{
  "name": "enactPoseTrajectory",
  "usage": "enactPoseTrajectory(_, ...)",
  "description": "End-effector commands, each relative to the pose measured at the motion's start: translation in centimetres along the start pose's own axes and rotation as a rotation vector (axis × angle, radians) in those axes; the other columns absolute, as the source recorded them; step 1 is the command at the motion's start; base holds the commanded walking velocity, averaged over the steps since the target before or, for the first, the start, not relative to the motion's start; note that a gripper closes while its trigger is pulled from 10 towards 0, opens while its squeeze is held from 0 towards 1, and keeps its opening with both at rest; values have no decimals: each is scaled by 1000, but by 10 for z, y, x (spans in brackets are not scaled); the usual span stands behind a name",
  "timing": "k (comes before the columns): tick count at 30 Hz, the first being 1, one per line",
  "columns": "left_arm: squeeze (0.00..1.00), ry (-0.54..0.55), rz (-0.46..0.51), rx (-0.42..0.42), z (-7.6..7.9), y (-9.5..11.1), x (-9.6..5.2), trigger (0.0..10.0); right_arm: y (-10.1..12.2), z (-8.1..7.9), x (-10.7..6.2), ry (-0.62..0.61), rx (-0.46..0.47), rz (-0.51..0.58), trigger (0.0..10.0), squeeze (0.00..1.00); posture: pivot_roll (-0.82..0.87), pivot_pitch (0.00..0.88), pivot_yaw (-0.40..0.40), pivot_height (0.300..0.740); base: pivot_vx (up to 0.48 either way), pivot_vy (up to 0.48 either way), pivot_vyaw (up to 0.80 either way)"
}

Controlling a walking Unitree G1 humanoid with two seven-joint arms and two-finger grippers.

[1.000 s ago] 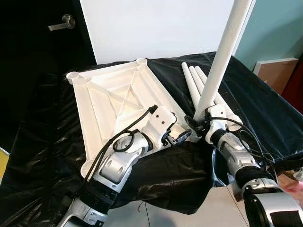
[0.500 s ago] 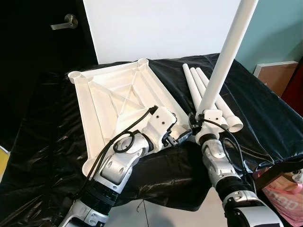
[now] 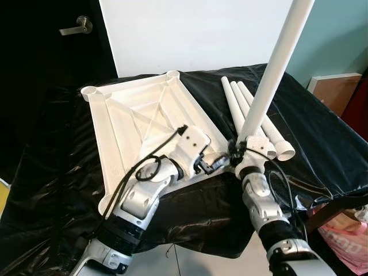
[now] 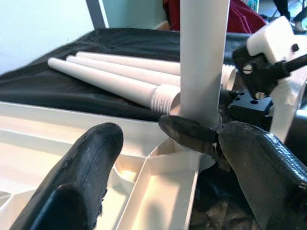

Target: Building children table

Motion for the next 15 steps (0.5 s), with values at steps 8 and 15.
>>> enactPoseTrajectory(8, 0, 185, -112, 36, -37, -21, -3, 10000, 2, 14, -2, -11, -6, 9, 10000, 1000, -155, 0, -4, 740, 0, 0, 0)
enactPoseTrajectory(15, 0, 239, -215, 106, -51, -41, -6, 10000, 2, 13, -12, 28, 0, 32, 10000, 0, -165, 0, 7, 740, 0, 0, 0)
Point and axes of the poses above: a point about 5 cm out from each wrist's last joint towards the gripper, its own x axis pointing out of the wrist towards the gripper, its own y axis along the axis of the wrist's last joint, z = x × y, the point moved 6 cm from there along x, pointing out of the wrist towards the gripper, and after that the axes turned 12 degrees about -x, right-handed, at the moved point
